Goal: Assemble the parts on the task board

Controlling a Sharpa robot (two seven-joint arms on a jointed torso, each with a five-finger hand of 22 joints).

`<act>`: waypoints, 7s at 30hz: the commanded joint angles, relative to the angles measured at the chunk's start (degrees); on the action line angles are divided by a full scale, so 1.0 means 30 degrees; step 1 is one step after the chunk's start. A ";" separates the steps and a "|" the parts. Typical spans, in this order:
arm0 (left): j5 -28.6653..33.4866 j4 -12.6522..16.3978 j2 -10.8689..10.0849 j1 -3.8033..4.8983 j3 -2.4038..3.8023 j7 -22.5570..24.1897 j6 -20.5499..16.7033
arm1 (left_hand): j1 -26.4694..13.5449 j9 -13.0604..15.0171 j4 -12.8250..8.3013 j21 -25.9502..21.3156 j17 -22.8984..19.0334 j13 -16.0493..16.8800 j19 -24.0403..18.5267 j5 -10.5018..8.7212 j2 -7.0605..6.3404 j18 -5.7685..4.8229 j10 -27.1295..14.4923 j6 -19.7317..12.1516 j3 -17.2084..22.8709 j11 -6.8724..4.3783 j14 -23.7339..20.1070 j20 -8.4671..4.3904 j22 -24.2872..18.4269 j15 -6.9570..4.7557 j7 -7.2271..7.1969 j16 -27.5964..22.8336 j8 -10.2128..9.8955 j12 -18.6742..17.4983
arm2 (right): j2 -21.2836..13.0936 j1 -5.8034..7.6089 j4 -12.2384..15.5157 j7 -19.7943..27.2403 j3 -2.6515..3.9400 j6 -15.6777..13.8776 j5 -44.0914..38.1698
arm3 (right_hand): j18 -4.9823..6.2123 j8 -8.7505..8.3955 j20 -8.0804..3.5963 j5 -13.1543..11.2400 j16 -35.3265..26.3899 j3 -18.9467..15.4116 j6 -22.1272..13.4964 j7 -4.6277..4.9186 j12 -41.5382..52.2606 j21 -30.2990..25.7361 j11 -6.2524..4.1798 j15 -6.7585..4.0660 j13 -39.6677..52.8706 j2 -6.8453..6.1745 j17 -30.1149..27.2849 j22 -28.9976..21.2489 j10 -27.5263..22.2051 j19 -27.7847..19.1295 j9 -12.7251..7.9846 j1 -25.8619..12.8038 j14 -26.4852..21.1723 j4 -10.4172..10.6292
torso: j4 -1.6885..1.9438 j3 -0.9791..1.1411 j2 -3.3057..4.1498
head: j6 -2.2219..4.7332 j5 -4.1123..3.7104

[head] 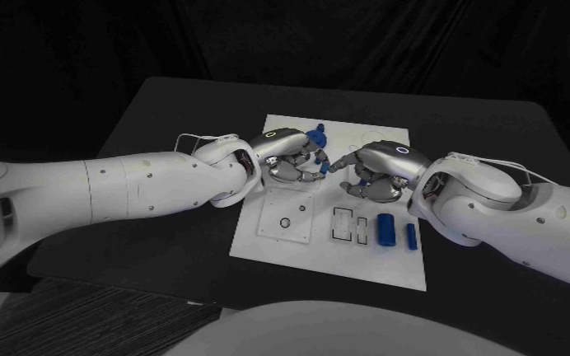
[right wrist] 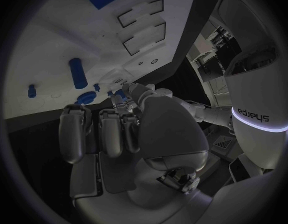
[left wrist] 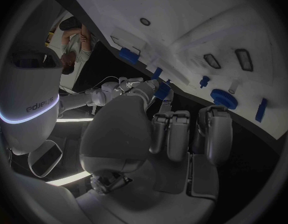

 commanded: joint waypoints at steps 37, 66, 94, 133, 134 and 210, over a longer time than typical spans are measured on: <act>0.0080 -0.0472 -0.0239 -0.0052 0.0007 -0.1384 0.1319 | 0.0328 -0.0130 -0.0181 0.0020 0.5027 0.5031 0.0854 -0.0211 -0.0105 -0.0160 0.1987 -0.0031 0.0153 0.0134 0.2021 0.0081 0.4299 0.0111 0.0103 0.0125 -0.0242 0.0066 | -0.1987 0.0232 0.1086 0.0000 0.0019 -0.1805 -0.0038 | 0.0179 0.0050 -0.0083 -0.0019 -0.0018 0.0025 0.0794 -0.0119 -0.0049 -0.0047 -0.0196 -0.0040 0.5026 -0.0003 0.1997 0.4199 0.1997 0.0892 0.0080 -0.0190 0.1380 -0.0126 | -0.0017 0.0008 -0.0024 | -0.0004 0.0041; 0.0080 -0.1445 0.0381 -0.0481 0.0007 -0.1440 0.1075 | 0.0548 -0.0195 -0.0369 0.0008 0.5027 0.5031 0.0841 -0.0993 -0.0099 -0.0155 0.1987 0.0133 0.0208 0.0159 0.2021 0.0114 0.4291 0.0142 0.0115 0.0125 -0.0352 0.0066 | -0.2408 0.0245 0.1224 -0.0084 0.0017 -0.1696 -0.0038 | 0.0177 0.0097 -0.0104 -0.0023 -0.0025 0.0041 0.0929 -0.0147 -0.0049 -0.0042 -0.0217 -0.0058 0.5026 0.0003 0.1984 0.4201 0.1997 0.0895 0.0098 -0.0203 0.1378 -0.0135 | -0.0018 0.0013 0.0041 | -0.0004 -0.0075; 0.0080 -0.1608 0.0364 -0.0728 0.0009 -0.1359 0.1124 | 0.0551 -0.0289 -0.0426 -0.0034 0.5027 0.5031 0.0815 -0.1462 -0.0241 -0.0145 0.1987 -0.0011 0.0100 0.0196 0.2021 0.0137 0.4276 0.0169 0.0171 0.0125 -0.0550 0.0066 | -0.2357 0.0236 0.1196 -0.0206 0.0015 -0.1333 -0.0038 | 0.0179 0.0157 -0.0131 -0.0033 -0.0026 0.0067 0.1112 -0.0181 -0.0049 -0.0049 -0.0249 -0.0085 0.5026 0.0000 0.1984 0.4198 0.1997 0.0892 0.0120 -0.0207 0.1378 -0.0161 | 0.0007 -0.0011 -0.0003 | -0.0004 -0.0048; 0.0080 -0.1659 0.0345 -0.0753 0.0009 -0.1849 0.1595 | 0.0194 -0.0750 -0.0182 -0.0244 0.5027 0.5031 0.0689 -0.3070 -0.0548 -0.0094 0.1987 -0.1488 -0.0474 0.0371 0.2021 0.0307 0.4209 0.0336 0.0475 0.0125 -0.1096 0.0066 | -0.2401 0.0234 0.1199 -0.0308 0.0015 -0.1214 -0.0038 | 0.0174 0.0174 -0.0157 -0.0060 -0.0030 0.0111 0.1215 -0.0201 -0.0049 -0.0033 -0.0273 -0.0109 0.5026 -0.0054 0.1977 0.4204 0.1997 0.0899 0.0122 -0.0120 0.1377 -0.0274 | 0.0008 -0.0008 -0.0001 | -0.0004 -0.0019; 0.0080 -0.1655 0.0341 -0.0753 0.0009 -0.1832 0.1573 | 0.0194 -0.0750 -0.0182 -0.0244 0.5027 0.5031 0.0689 -0.3070 -0.0548 -0.0094 0.1987 -0.1488 -0.0474 0.0371 0.2021 0.0307 0.4209 0.0336 0.0475 0.0125 -0.1096 0.0066 | -0.2403 0.0234 0.1201 -0.0307 0.0015 -0.1217 -0.0038 | 0.0174 0.0174 -0.0157 -0.0060 -0.0030 0.0111 0.1215 -0.0201 -0.0049 -0.0033 -0.0273 -0.0109 0.5026 -0.0054 0.1977 0.4204 0.1997 0.0899 0.0122 -0.0120 0.1377 -0.0274 | 0.0008 -0.0008 -0.0001 | -0.0004 -0.0025; -0.3981 0.1622 -0.1532 0.4848 0.0036 -0.6873 0.6722 | -0.5058 0.5513 0.3562 0.0954 0.5027 0.5031 0.1276 -0.3450 0.0864 -0.0364 0.1987 0.2300 -0.5487 -0.1360 0.2021 -0.0966 0.4570 -0.1058 -0.1817 0.0125 0.6178 0.0066 | -0.3540 0.1763 0.1848 -0.0807 0.0017 -0.1524 0.0634 | 0.0138 0.0597 -0.0078 -0.0679 0.0048 -0.0133 0.2856 0.0021 -0.0049 0.0088 -0.0090 0.0027 0.5026 -0.0007 0.2120 0.4245 0.1997 0.0958 0.0309 -0.0924 0.1414 0.0388 | -0.0062 0.0039 -0.0060 | -0.0004 -0.0840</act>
